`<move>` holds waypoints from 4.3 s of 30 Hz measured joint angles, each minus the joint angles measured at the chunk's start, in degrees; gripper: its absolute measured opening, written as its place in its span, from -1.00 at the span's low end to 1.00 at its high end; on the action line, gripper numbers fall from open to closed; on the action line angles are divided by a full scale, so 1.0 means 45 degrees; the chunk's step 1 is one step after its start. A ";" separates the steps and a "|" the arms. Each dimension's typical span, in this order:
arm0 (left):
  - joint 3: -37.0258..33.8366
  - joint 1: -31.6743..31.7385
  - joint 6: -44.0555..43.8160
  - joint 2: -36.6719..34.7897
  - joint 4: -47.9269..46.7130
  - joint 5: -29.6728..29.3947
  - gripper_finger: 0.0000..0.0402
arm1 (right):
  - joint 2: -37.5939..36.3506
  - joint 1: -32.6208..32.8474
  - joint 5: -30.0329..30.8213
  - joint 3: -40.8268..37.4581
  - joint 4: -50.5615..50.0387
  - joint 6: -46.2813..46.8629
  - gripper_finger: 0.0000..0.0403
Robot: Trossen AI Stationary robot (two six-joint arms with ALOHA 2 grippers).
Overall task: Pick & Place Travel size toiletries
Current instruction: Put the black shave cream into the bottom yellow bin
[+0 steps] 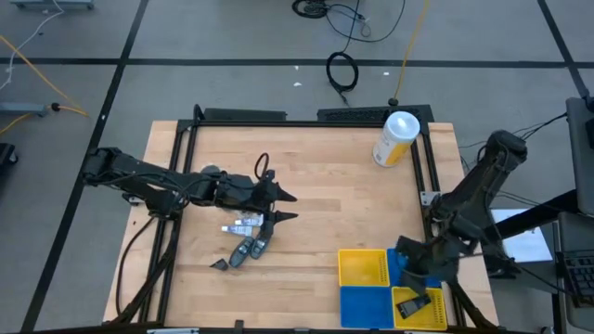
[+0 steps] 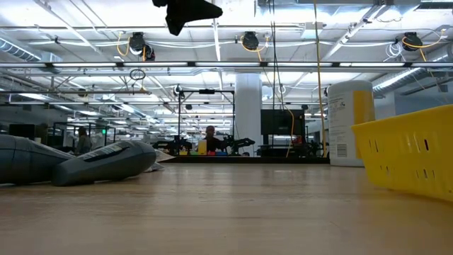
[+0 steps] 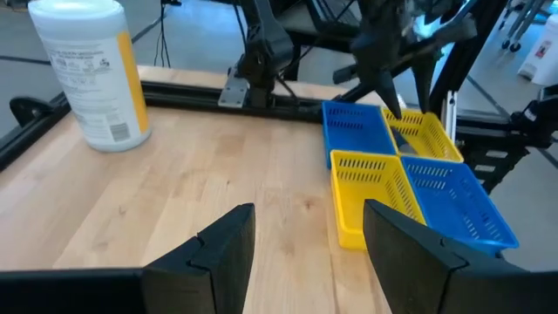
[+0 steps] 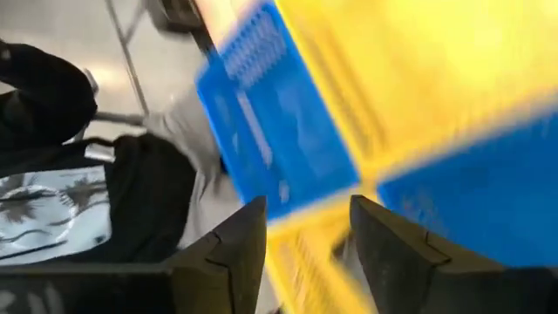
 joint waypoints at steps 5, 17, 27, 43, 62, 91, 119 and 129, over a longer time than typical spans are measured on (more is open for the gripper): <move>0.0000 0.0000 -0.0242 0.0000 -0.0776 0.0001 0.05 | 0.0015 -0.1969 0.1464 0.0000 0.1005 -0.4234 -0.23; 0.0000 -0.0005 -0.1338 -0.0129 -0.3591 0.0006 0.05 | 0.0172 -0.6315 0.1899 -0.0010 0.3794 -1.2735 -0.23; 0.0000 -0.0415 -0.4519 -0.0160 -0.8043 0.0295 0.05 | 0.1289 -0.8493 0.1824 -0.0010 0.4116 -1.4751 -0.23; 0.0000 -0.3561 -1.0184 -0.0165 -1.1612 0.1158 0.05 | 0.2715 -0.8806 0.1768 -0.0010 0.5558 -1.6018 -0.23; 0.0000 -0.6176 -1.4306 -0.0165 -1.2042 0.1686 0.05 | 0.2705 -0.8806 0.1788 -0.0010 0.5947 -1.6348 -0.23; 0.0000 -0.6742 -1.5042 0.0714 -1.2767 0.1901 0.05 | 0.2705 -0.8806 0.1807 -0.0010 0.5976 -1.6348 -0.23; 0.0030 -0.6737 -1.4995 0.0710 -1.3320 0.2079 -0.99 | 0.2705 -0.8806 0.1807 -0.0010 0.5976 -1.6348 -0.23; 0.1660 -0.6737 -1.3171 0.0704 -1.3479 0.0319 -1.00 | 0.2705 -0.8806 0.1809 -0.0010 0.5974 -1.6350 -0.23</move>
